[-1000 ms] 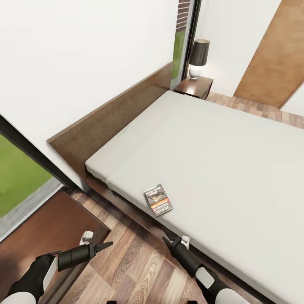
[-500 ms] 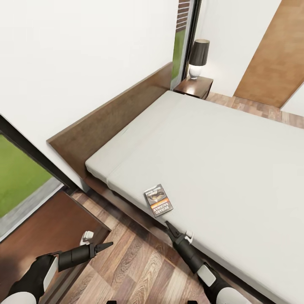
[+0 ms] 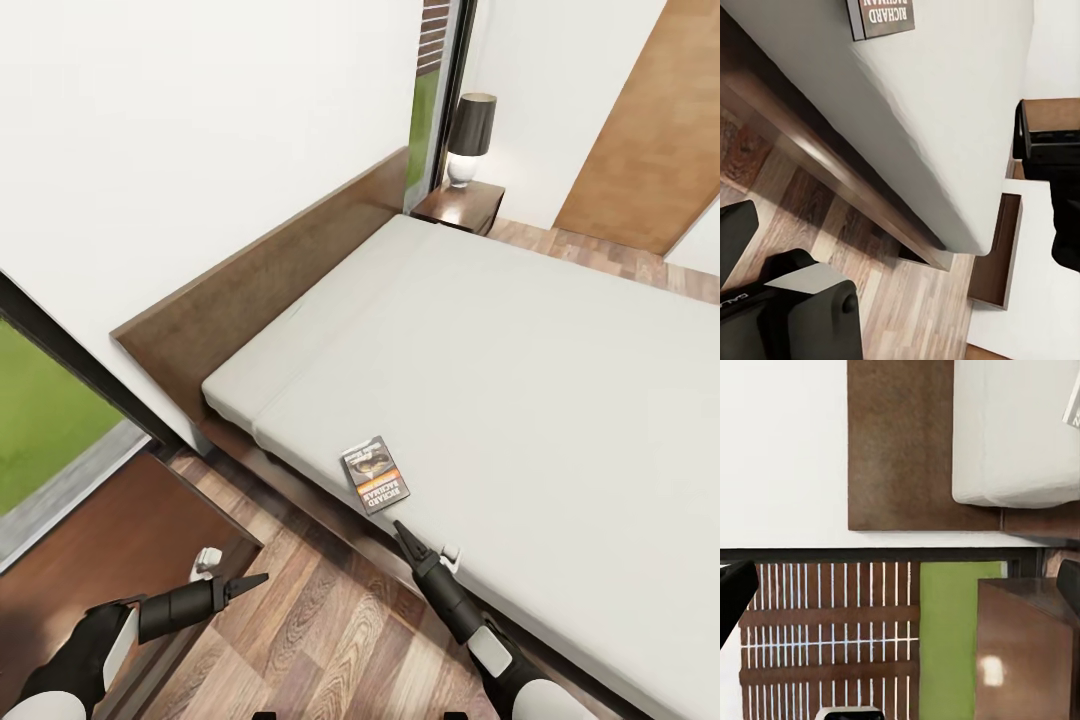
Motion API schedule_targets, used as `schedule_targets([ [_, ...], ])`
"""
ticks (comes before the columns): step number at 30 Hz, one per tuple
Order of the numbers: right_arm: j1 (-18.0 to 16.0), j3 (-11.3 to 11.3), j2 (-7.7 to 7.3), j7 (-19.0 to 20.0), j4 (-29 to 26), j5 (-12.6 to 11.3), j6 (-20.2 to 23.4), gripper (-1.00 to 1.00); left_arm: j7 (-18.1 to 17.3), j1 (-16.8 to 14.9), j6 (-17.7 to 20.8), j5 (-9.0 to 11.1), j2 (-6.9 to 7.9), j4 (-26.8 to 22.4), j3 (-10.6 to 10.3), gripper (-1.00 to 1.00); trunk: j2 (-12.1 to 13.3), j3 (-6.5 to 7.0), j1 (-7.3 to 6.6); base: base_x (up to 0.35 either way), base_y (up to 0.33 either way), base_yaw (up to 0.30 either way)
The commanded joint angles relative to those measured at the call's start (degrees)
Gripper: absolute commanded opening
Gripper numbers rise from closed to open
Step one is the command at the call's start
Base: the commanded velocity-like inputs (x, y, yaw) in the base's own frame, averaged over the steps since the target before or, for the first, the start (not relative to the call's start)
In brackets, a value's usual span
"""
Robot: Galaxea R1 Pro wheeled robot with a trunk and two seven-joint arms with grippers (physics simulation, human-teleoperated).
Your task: In the bedroom, move the book from the bed onto either nightstand, and place the two sandals side by side next to the bed.
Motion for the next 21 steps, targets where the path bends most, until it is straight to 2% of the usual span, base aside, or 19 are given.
schedule_targets([
  [1,0.0,0.2,0.00,0.1,0.0,-0.5,0.6,1.00,-0.3,0.0,0.6,-0.1,-0.02,0.0,0.2,1.00,0.0,-0.05,0.01,0.000,0.000,0.000],
  [21,0.0,0.2,0.00,0.1,0.0,-0.5,0.5,1.00,-0.2,0.0,0.5,-0.1,-0.40,0.0,0.2,1.00,0.0,-0.05,0.01,0.011,0.029,0.000],
])
